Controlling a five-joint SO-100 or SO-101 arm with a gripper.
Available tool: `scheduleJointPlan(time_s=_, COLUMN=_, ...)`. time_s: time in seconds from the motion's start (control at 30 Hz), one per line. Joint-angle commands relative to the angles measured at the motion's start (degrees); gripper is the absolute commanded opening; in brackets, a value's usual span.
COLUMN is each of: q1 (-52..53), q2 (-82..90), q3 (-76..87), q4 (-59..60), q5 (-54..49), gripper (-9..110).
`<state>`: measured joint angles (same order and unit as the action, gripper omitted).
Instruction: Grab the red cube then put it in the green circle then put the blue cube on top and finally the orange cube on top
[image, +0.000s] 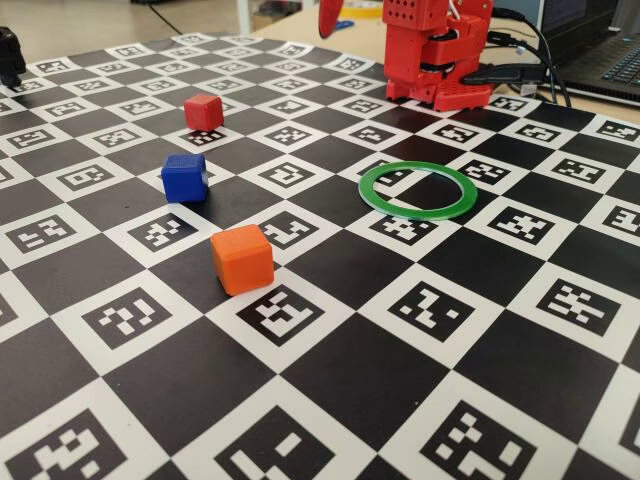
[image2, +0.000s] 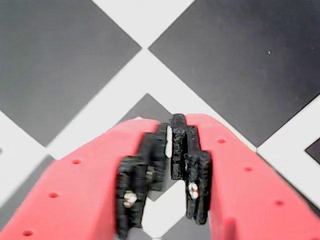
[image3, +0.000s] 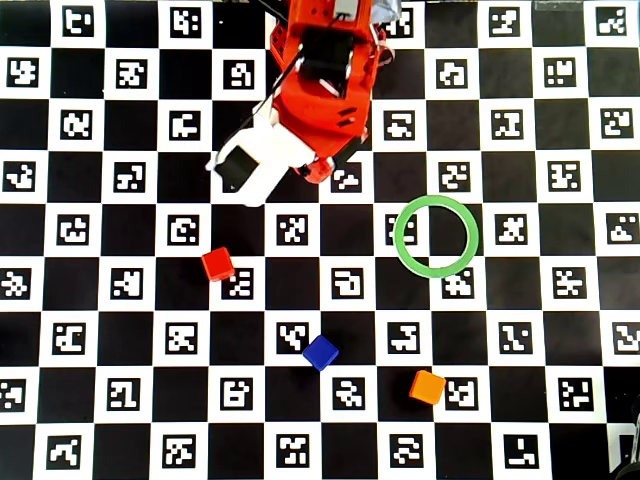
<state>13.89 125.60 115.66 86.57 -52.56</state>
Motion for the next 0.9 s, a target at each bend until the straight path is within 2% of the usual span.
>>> scheduleJointPlan(time_s=0.0, q1=4.0, q2=-6.2, q3=-14.9, q4=3.0, q5=2.2, gripper=8)
scheduleJointPlan(time_s=0.23, q1=10.7, q2=-15.1, q3=-26.5, q4=6.1, q5=4.9, gripper=22)
scheduleJointPlan(time_s=0.5, q1=14.0, q2=-22.9, q3=-31.5, q4=5.3, q5=7.8, gripper=35)
scheduleJointPlan(time_s=0.87, q1=16.4, q2=-29.4, q3=-27.8, q4=-3.5, q5=5.9, gripper=38)
